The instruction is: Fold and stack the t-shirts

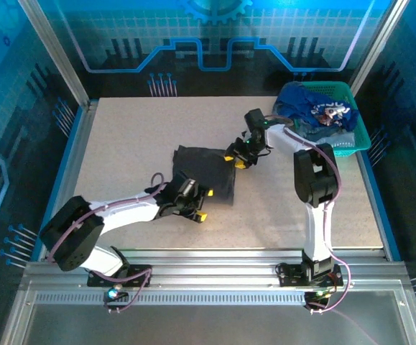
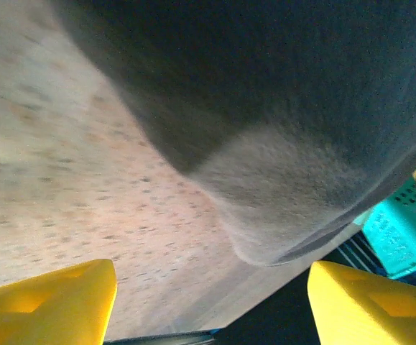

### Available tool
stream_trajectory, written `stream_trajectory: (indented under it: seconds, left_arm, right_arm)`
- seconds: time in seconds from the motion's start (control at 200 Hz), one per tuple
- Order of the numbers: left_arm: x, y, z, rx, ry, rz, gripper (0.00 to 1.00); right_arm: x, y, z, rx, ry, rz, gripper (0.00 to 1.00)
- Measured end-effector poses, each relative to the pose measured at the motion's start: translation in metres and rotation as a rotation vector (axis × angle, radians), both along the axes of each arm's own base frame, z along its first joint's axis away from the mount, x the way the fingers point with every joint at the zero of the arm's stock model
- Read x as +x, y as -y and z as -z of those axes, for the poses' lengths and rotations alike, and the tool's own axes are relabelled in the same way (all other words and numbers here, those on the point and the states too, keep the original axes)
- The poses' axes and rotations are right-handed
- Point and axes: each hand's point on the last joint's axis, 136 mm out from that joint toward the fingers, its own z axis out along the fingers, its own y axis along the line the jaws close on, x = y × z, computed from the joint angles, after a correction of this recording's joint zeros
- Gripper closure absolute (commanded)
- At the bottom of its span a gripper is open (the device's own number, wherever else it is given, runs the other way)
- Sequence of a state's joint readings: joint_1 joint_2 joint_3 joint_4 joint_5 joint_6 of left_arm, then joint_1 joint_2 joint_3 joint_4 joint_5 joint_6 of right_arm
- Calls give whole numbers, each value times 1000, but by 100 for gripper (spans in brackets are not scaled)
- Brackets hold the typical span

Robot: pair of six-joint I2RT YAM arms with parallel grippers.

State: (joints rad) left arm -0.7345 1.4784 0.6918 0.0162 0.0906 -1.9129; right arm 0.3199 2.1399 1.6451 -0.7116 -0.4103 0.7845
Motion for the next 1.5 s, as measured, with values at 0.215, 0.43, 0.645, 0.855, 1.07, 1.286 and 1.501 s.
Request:
stream_trajectory:
  seconds: [0.215,0.43,0.645,0.855,1.07,1.286,1.501]
  left_arm:
    - [27,9,15,-15,90,-135,43]
    - [41,-4,24,24,150,-207,59]
    - [65,-29,24,33,201,-309,64]
    - [113,-106,22,77,229,-467,67]
    - [150,-213,18,123,256,-554,72]
    - [205,-252,27,62,295,-541,79]
    - [224,-225,22,23,332,-517,86]
  right_arm:
    - [4,-4,28,2,-63,-37,65]
    - [13,-24,32,45,-85,-68,64]
    - [23,-36,15,49,-34,-95,45]
    - [20,5,-61,13,100,-19,43]
    - [-10,41,-154,46,283,45,42]
    - [-51,48,-149,43,246,53,42]
    - [-68,55,-137,21,209,68,42]
